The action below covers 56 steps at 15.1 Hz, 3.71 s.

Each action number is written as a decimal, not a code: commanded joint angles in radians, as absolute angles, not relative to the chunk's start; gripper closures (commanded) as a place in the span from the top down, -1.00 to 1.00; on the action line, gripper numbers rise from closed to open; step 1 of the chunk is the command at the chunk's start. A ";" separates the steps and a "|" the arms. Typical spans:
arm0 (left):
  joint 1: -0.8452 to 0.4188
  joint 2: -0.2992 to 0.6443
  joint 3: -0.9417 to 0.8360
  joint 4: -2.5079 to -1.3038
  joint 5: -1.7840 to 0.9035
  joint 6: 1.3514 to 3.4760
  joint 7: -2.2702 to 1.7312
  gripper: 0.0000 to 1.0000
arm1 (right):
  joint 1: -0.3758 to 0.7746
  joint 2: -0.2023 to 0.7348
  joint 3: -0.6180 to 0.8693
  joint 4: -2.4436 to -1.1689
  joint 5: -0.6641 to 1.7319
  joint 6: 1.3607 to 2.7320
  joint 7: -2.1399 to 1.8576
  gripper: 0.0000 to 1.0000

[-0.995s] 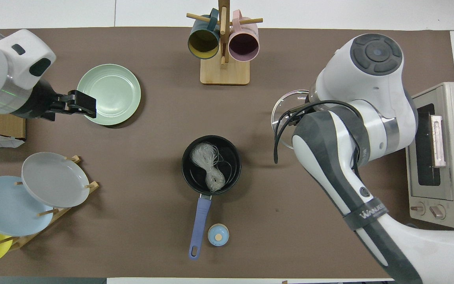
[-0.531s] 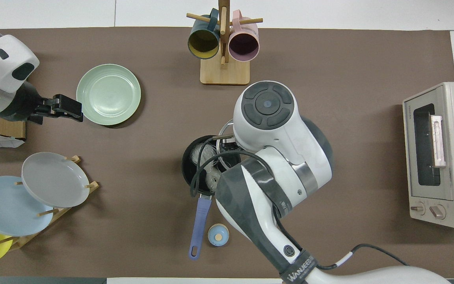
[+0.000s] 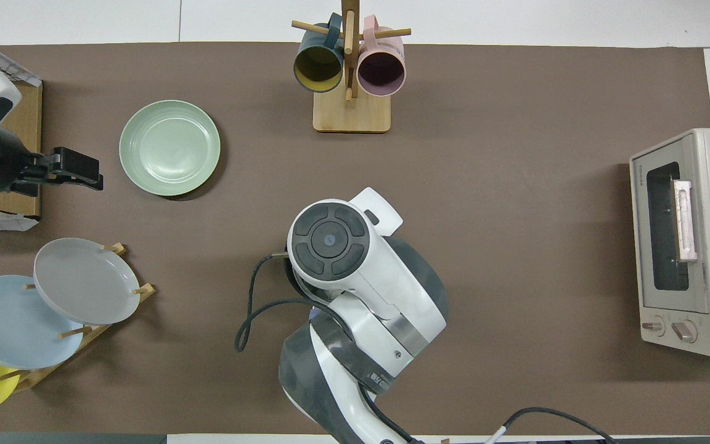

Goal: Transfer vermicelli from plate to pot
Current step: 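Carry the glass lid over the pot with the right gripper and lower it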

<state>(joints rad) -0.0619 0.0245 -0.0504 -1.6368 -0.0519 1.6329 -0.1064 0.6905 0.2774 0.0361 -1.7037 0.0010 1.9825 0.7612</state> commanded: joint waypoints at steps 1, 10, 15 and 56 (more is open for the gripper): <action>-0.055 -0.028 -0.057 -1.707 -0.028 1.629 -0.104 1.00 | 0.686 0.276 0.035 -1.709 0.011 2.000 0.772 -1.00; -0.022 -0.058 -0.074 -1.704 -0.015 1.611 -0.065 1.00 | 0.713 0.311 0.037 -1.703 0.003 2.000 0.781 -1.00; -0.011 -0.051 -0.074 -1.701 -0.009 1.621 -0.023 1.00 | 0.715 0.321 0.037 -1.707 0.003 2.026 0.784 -1.00; 0.020 -0.069 -0.103 -1.694 -0.009 1.588 -0.032 1.00 | 0.692 0.322 0.034 -1.687 -0.054 2.060 0.773 1.00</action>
